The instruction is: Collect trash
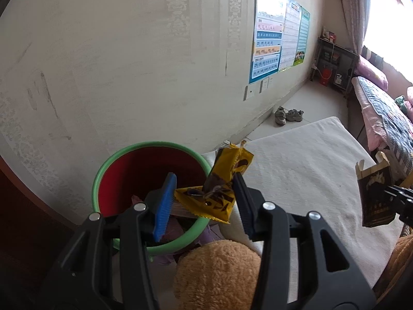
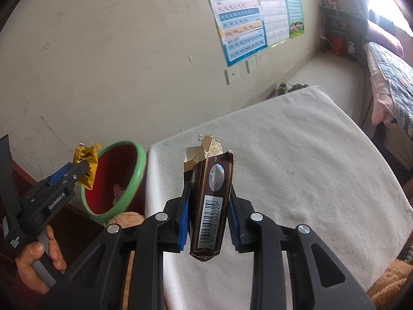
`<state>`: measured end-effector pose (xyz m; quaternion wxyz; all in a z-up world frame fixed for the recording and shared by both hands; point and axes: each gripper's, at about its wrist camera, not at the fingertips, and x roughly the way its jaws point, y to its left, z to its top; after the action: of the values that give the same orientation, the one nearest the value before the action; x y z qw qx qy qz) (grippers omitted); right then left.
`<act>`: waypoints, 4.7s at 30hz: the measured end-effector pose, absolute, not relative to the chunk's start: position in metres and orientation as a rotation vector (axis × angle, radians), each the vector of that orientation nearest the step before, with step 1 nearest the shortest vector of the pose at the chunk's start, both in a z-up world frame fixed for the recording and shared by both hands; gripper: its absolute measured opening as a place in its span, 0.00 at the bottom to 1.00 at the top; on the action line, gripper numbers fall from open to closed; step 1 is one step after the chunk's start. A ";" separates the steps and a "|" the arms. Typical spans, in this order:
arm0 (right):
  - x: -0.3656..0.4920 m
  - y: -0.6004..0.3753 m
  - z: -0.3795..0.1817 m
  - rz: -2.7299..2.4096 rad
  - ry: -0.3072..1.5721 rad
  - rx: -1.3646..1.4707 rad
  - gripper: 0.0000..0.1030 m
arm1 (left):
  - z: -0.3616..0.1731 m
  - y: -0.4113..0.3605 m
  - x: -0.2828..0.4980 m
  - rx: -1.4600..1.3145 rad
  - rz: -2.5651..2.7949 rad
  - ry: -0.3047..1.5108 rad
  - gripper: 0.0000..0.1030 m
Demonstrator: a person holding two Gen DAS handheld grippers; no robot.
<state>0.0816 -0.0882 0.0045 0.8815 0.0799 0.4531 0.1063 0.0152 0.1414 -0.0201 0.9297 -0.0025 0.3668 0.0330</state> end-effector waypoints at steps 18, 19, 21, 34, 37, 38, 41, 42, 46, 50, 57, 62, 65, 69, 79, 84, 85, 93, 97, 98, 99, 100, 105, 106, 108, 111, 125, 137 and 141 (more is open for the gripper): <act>0.089 -0.033 -0.003 0.308 0.984 0.096 0.25 | -0.037 0.175 0.017 -0.010 0.117 0.790 0.42; 0.088 -0.033 -0.004 0.310 0.985 0.096 0.25 | -0.037 0.177 0.017 -0.009 0.119 0.790 0.42; 0.087 -0.031 -0.005 0.315 0.989 0.093 0.25 | -0.036 0.179 0.017 -0.008 0.125 0.785 0.42; 0.092 -0.021 0.001 0.359 0.965 0.090 0.25 | -0.038 0.188 0.017 -0.023 0.151 0.788 0.42; 0.094 -0.017 0.001 0.372 0.961 0.090 0.25 | -0.040 0.187 0.020 0.000 0.158 0.791 0.42; 0.095 -0.016 -0.002 0.374 0.969 0.084 0.25 | -0.041 0.188 0.020 0.002 0.163 0.796 0.42; 0.102 -0.013 -0.010 0.374 1.005 0.077 0.25 | -0.043 0.191 0.023 -0.016 0.169 0.803 0.42; 0.105 -0.012 -0.012 0.375 1.013 0.081 0.25 | -0.043 0.193 0.023 -0.020 0.170 0.801 0.42; 0.114 -0.004 -0.010 0.383 1.004 0.082 0.25 | -0.045 0.200 0.029 -0.020 0.173 0.800 0.42; 0.124 0.010 -0.007 0.405 1.003 0.080 0.25 | -0.046 0.208 0.030 -0.026 0.185 0.793 0.42; 0.137 0.043 -0.004 0.456 0.995 0.024 0.25 | -0.048 0.229 0.035 -0.059 0.214 0.793 0.42; 0.145 0.065 -0.008 0.484 1.001 0.002 0.26 | -0.053 0.240 0.038 -0.067 0.223 0.801 0.42; 0.149 0.076 -0.011 0.496 1.002 -0.011 0.26 | -0.056 0.246 0.041 -0.070 0.231 0.809 0.42; 0.157 0.091 -0.015 0.513 1.005 -0.029 0.26 | -0.061 0.255 0.046 -0.092 0.245 0.821 0.42; 0.175 0.115 -0.024 0.524 1.022 -0.024 0.26 | -0.076 0.268 0.063 -0.157 0.244 0.866 0.42; 0.184 0.123 -0.027 0.521 1.031 -0.017 0.26 | -0.082 0.270 0.069 -0.157 0.253 0.881 0.42; 0.186 0.124 -0.028 0.520 1.030 -0.023 0.26 | -0.084 0.271 0.070 -0.157 0.253 0.888 0.42; 0.184 0.128 -0.021 0.501 0.961 -0.061 0.57 | -0.099 0.280 0.077 -0.160 0.297 0.931 0.67; 0.175 0.112 -0.018 0.482 0.946 -0.060 0.59 | -0.100 0.282 0.072 -0.148 0.324 0.929 0.77; 0.172 0.108 -0.017 0.476 0.941 -0.061 0.60 | -0.099 0.282 0.071 -0.147 0.326 0.929 0.78; 0.168 0.102 -0.016 0.468 0.936 -0.062 0.61 | -0.098 0.282 0.070 -0.145 0.330 0.928 0.81; 0.163 0.095 -0.014 0.459 0.927 -0.063 0.65 | -0.096 0.281 0.069 -0.141 0.335 0.924 0.87; 0.137 0.053 -0.002 0.415 0.876 -0.043 0.76 | -0.074 0.265 0.059 -0.115 0.329 0.840 0.93; 0.133 0.046 0.000 0.406 0.867 -0.036 0.81 | -0.070 0.262 0.058 -0.117 0.324 0.829 0.94; 0.123 0.028 0.006 0.386 0.839 -0.015 0.84 | -0.056 0.253 0.054 -0.132 0.308 0.790 0.95; 0.104 0.001 0.016 0.332 0.779 -0.006 0.87 | -0.037 0.237 0.048 -0.166 0.272 0.746 0.95; 0.030 -0.093 0.058 0.151 0.503 0.071 0.93 | 0.032 0.128 0.015 -0.112 0.133 0.613 0.95; -0.010 -0.119 0.079 -0.003 0.346 0.030 0.93 | 0.056 0.084 -0.019 -0.075 0.111 0.507 0.95; -0.012 -0.126 0.078 -0.021 0.369 0.049 0.93 | 0.059 0.074 -0.020 -0.047 0.103 0.499 0.95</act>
<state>-0.0117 -0.1260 0.0781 0.9827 0.0244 0.1834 -0.0104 -0.0205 0.0743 0.0591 0.9675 -0.0232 0.2467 0.0507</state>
